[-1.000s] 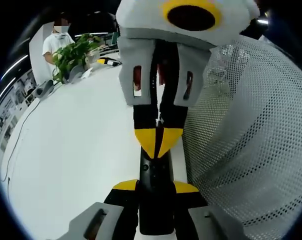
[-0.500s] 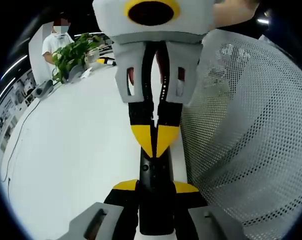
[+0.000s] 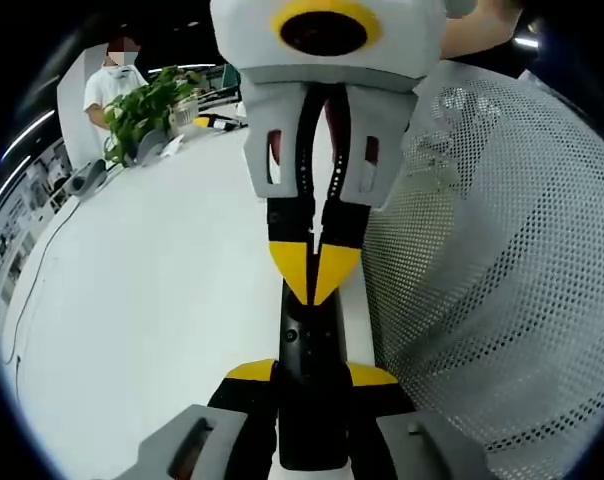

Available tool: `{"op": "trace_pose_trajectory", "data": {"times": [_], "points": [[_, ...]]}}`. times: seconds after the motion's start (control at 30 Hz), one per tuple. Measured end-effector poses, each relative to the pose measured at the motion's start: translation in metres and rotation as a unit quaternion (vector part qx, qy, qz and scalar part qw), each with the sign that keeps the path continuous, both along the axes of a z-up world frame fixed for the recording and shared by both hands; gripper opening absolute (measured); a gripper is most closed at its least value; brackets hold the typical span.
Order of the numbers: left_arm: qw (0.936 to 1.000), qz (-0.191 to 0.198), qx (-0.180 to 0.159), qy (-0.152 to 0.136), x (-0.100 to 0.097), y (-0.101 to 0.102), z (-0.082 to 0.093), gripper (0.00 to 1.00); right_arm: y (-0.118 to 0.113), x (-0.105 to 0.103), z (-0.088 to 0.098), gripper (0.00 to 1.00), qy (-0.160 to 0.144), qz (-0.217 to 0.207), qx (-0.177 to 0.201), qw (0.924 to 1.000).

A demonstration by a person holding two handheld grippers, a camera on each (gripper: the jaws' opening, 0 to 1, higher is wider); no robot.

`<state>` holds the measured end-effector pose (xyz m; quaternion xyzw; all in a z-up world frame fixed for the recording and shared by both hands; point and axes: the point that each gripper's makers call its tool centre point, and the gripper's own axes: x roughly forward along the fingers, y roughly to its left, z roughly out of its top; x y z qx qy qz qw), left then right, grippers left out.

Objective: Press the specified remote control buttons in sequence, fully releasing each button before pressing the next.

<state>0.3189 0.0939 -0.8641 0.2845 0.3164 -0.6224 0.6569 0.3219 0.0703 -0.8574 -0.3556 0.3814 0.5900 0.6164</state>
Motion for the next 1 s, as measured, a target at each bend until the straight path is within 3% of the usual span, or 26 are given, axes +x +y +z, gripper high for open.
{"op": "trace_pose_trajectory", "data": {"times": [0.57,0.87,1.0], "points": [[1.0,0.0,-0.007,0.005,0.0,0.0,0.001,0.24,-0.011,0.001,0.002,0.0,0.01,-0.02,0.003,0.9997],[1.0,0.0,-0.008,0.004,0.0,0.0,0.001,0.24,-0.01,0.0,0.001,0.0,-0.006,0.01,-0.013,0.9998],[1.0,0.0,-0.007,0.003,0.0,0.0,0.001,0.24,-0.01,0.001,0.001,0.0,-0.001,0.0,-0.007,1.0]]}}
